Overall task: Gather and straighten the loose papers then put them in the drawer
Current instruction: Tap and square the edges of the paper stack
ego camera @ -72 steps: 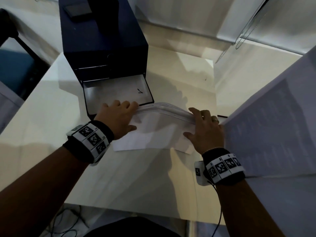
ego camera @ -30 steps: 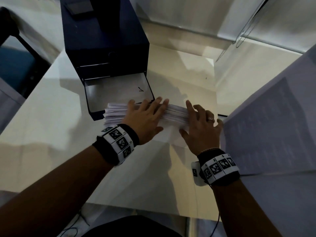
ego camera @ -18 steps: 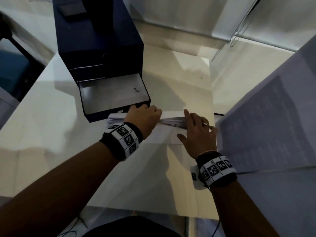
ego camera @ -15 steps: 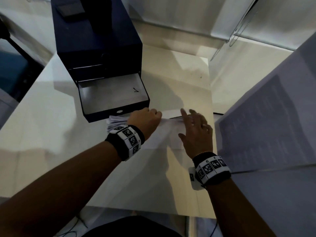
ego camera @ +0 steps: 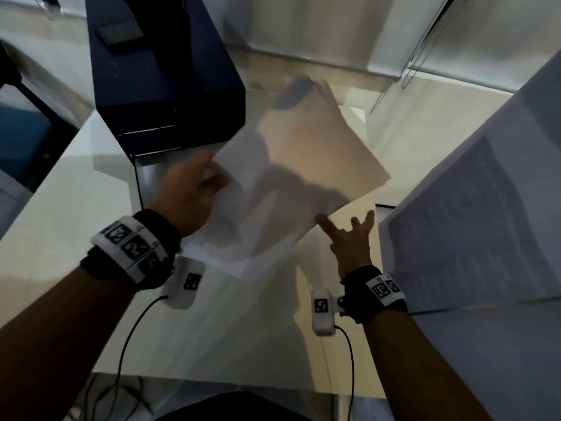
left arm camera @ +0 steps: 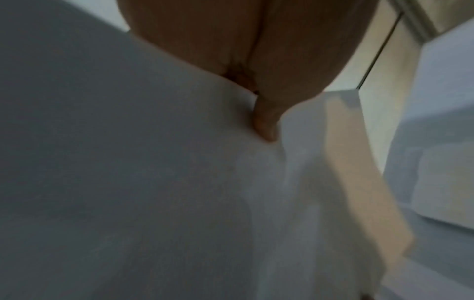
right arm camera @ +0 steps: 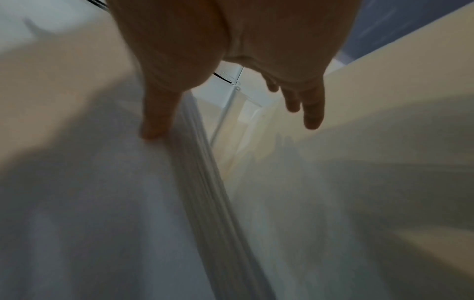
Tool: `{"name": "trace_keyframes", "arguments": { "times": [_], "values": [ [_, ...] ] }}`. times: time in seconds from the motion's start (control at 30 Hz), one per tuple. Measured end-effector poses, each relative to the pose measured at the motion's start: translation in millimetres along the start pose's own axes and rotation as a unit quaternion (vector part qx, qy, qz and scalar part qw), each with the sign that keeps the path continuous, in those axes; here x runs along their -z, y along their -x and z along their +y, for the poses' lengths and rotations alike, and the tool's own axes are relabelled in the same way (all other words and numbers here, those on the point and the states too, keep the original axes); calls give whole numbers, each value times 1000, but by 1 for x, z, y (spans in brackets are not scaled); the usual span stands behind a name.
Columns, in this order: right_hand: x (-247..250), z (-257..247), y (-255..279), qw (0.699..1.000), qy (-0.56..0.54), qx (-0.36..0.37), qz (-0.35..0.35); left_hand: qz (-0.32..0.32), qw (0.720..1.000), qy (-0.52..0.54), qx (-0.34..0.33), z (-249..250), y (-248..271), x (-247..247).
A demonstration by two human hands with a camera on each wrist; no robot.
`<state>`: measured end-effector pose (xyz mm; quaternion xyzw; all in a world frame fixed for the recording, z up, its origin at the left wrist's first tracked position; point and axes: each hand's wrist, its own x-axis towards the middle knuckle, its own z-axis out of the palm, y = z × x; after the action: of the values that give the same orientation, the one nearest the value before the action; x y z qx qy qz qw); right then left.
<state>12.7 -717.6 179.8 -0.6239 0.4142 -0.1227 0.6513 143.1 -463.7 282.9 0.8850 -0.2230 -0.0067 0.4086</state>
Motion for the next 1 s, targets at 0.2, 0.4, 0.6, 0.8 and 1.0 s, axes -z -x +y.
{"name": "trace_keyframes", "arguments": {
  "times": [0.2,0.4,0.6,0.8,1.0],
  "values": [
    [-15,-43,2,963,-204,39,-174,12,972,233,28,-14,11,18],
    [-23,-61,12,940,-209,107,-249,3,940,338,54,-26,17,15],
    [-21,-47,20,952,-163,104,-236,-25,971,238,-12,-12,28,34],
    [-18,-23,21,933,-198,94,-287,-19,984,178,28,-13,37,43],
    [-27,-31,20,942,-243,52,-225,-108,985,133,37,-22,29,42]
  ]
}}
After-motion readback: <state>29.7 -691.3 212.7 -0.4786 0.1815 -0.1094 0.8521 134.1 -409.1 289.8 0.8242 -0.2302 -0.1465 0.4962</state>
